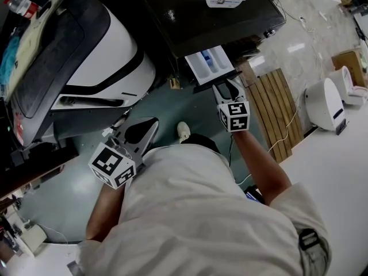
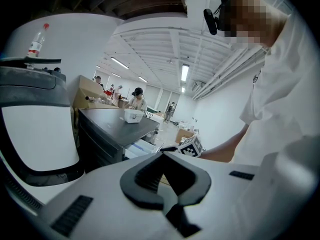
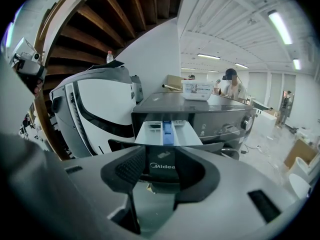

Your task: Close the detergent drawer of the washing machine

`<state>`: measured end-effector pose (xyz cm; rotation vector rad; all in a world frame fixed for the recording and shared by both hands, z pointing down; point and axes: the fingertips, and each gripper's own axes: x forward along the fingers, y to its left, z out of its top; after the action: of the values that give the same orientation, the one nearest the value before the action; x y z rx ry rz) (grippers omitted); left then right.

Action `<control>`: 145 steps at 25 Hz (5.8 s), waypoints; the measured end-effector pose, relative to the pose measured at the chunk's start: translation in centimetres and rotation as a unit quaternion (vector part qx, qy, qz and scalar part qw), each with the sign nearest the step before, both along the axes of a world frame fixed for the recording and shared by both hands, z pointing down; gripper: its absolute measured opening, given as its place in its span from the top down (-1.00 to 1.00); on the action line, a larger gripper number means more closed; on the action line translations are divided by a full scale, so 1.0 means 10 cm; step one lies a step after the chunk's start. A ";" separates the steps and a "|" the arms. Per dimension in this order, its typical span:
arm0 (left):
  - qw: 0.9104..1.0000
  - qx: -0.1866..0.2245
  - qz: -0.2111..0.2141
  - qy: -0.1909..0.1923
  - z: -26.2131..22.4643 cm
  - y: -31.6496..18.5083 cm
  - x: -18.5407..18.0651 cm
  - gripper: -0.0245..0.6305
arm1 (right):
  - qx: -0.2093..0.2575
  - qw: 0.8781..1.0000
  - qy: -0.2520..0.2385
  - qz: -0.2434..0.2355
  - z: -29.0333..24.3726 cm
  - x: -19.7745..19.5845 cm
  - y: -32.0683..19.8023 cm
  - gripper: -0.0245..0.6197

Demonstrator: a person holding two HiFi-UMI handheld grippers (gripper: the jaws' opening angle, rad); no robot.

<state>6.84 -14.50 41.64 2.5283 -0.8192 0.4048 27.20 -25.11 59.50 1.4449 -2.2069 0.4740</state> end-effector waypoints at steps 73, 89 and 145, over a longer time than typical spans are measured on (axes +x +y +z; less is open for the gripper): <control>1.000 0.004 -0.028 -0.004 0.02 -0.35 -0.12 0.94 | 0.027 1.000 0.002 -0.010 -0.03 -0.36 -0.89 0.38; 1.000 -0.004 -0.027 0.000 0.06 -0.54 -0.18 0.94 | 0.029 1.000 0.000 -0.004 -0.03 -0.45 -1.10 0.38; 0.996 0.016 0.081 0.027 -0.17 -0.51 -0.69 0.94 | 0.042 0.996 -0.013 0.079 -0.31 -0.62 -0.56 0.38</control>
<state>-0.09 -19.56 39.94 2.6327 -0.6077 0.3767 21.01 -30.71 56.44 1.6758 -2.1654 0.4607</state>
